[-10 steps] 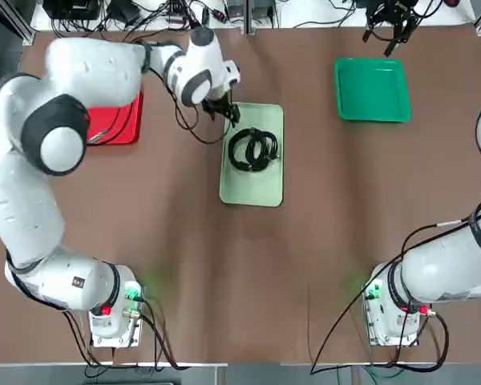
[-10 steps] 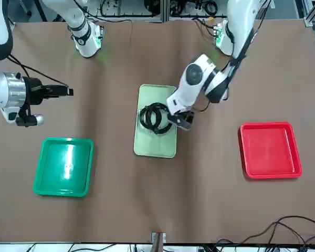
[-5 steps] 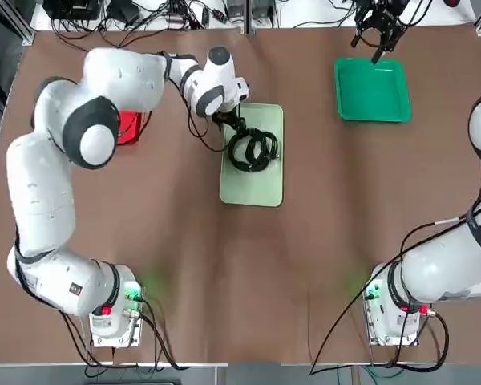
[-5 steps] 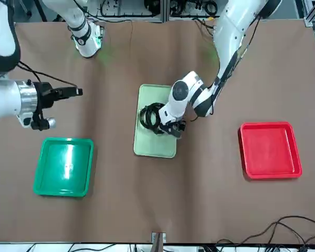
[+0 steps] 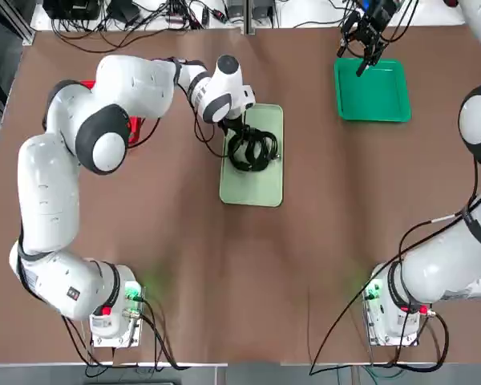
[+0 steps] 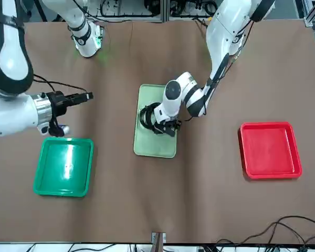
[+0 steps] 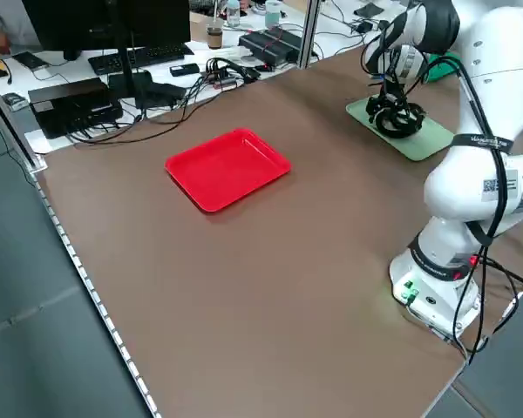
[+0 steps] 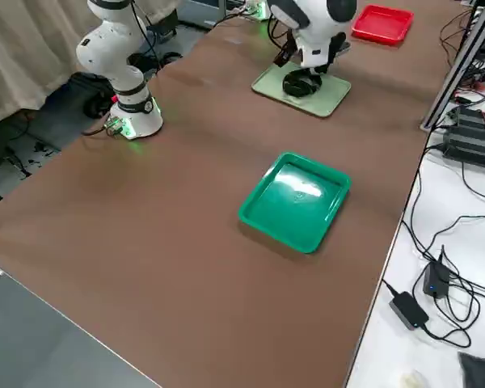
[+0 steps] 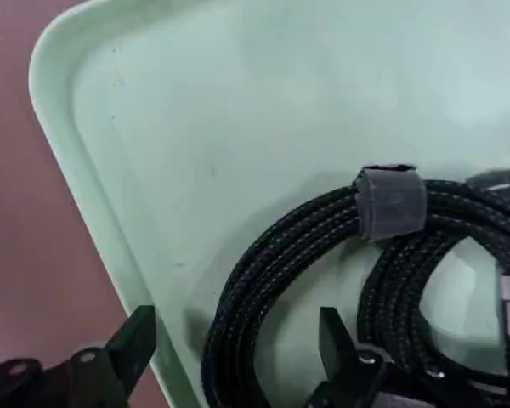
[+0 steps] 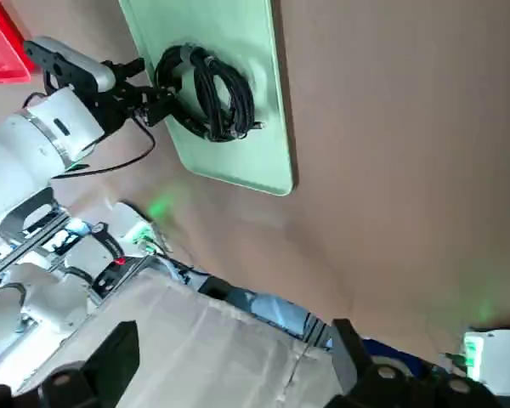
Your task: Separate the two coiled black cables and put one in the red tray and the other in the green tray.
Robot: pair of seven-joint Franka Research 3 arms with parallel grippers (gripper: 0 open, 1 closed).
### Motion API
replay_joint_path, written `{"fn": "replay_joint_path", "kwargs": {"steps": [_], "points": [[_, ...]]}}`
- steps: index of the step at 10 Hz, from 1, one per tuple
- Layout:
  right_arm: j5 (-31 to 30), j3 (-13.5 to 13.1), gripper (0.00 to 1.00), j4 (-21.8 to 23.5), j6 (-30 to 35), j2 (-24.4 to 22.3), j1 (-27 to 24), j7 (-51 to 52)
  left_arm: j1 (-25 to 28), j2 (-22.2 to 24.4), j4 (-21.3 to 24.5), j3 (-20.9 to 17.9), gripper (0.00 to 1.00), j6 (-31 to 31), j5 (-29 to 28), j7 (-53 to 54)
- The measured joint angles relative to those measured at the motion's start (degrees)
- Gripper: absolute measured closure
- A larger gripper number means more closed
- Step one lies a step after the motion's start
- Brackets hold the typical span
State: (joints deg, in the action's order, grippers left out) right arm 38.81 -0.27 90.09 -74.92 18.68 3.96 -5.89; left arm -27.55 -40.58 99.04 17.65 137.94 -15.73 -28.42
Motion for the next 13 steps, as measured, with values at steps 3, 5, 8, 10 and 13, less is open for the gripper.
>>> {"fn": "replay_joint_path", "kwargs": {"steps": [3,5,8,10,13], "points": [[4.1,0.1,0.00,6.1,-4.9,0.0,1.0,0.0,0.0,-0.4,0.0,-0.2,0.16,0.0,-0.2,0.0],[4.3,0.0,0.00,6.7,-5.3,0.0,1.2,0.0,-0.1,-0.6,0.0,-0.2,0.19,0.0,-0.3,0.0],[4.4,0.0,0.00,6.9,-5.3,0.0,1.2,0.0,-0.1,-1.1,-0.1,-0.3,0.41,-0.1,-0.7,0.0],[4.4,0.0,0.00,7.8,-5.8,0.0,1.2,0.0,-0.1,-1.0,-0.3,-0.5,0.71,-0.3,-0.8,0.0],[6.1,0.0,0.00,8.3,-7.6,-0.1,1.2,0.0,-0.1,-0.9,-0.8,-0.4,0.84,-0.3,-0.8,-0.2]]}}
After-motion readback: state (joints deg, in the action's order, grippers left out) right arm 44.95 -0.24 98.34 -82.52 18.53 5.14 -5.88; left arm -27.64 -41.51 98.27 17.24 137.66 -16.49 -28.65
